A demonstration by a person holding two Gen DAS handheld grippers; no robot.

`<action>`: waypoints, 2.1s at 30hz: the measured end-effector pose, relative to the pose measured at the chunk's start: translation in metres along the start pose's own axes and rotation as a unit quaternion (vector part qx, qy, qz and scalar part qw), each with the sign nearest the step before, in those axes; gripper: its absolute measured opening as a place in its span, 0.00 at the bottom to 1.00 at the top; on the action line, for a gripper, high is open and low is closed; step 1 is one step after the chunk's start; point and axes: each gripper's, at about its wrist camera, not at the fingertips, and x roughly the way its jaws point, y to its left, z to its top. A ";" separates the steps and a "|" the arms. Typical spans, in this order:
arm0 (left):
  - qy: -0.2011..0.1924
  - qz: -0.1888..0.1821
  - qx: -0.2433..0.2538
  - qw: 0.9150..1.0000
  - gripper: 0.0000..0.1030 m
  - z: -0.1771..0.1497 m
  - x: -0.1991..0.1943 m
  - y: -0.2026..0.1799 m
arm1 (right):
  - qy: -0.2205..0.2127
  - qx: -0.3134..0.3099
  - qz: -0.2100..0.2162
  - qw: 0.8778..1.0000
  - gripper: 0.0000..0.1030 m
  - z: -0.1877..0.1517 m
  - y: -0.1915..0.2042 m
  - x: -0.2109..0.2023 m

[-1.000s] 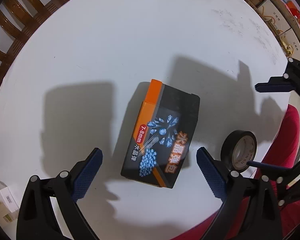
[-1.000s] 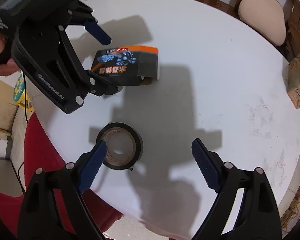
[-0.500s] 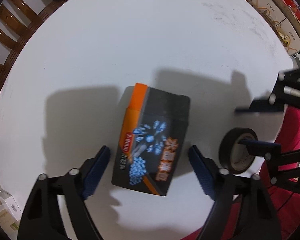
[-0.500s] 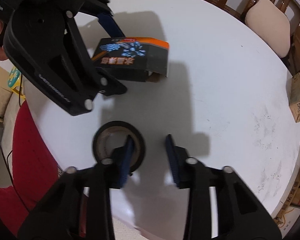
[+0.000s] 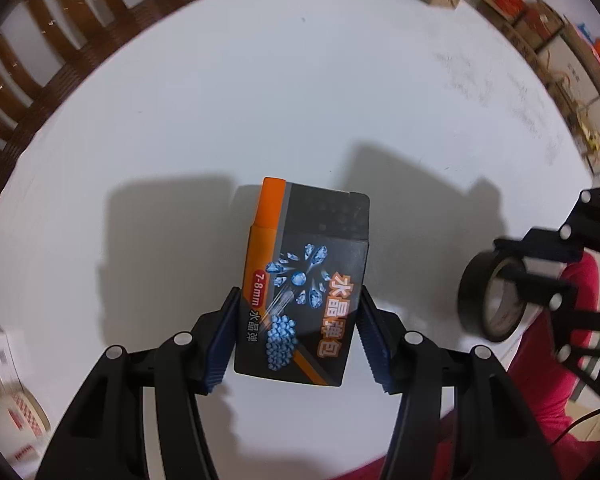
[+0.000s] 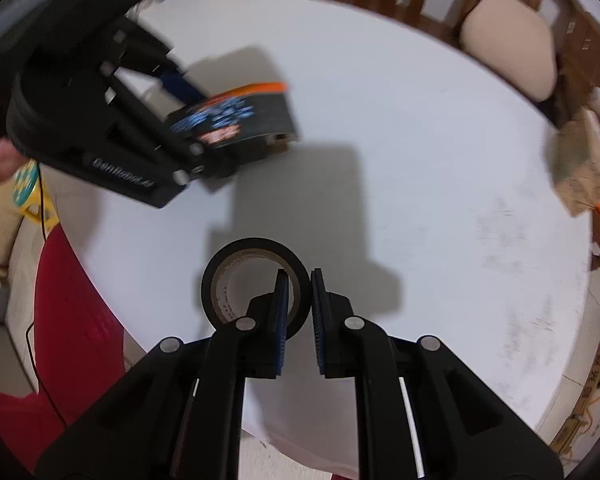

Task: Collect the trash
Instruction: 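Lift the card box and tape roll off the table, then carry the card box and tape roll down over the white bag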

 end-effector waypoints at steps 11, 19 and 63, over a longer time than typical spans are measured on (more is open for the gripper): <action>-0.123 0.062 -0.023 0.990 0.53 -0.084 -0.078 -0.051 | -0.101 0.035 -0.030 0.994 0.12 -0.039 0.013 -0.090; -0.182 0.078 -0.043 0.979 0.53 -0.143 -0.115 -0.089 | -0.170 0.046 -0.053 0.983 0.12 -0.088 0.039 -0.159; -0.153 0.001 -0.050 0.987 0.53 -0.238 -0.013 -0.204 | -0.133 0.064 -0.047 0.988 0.12 -0.228 0.103 -0.115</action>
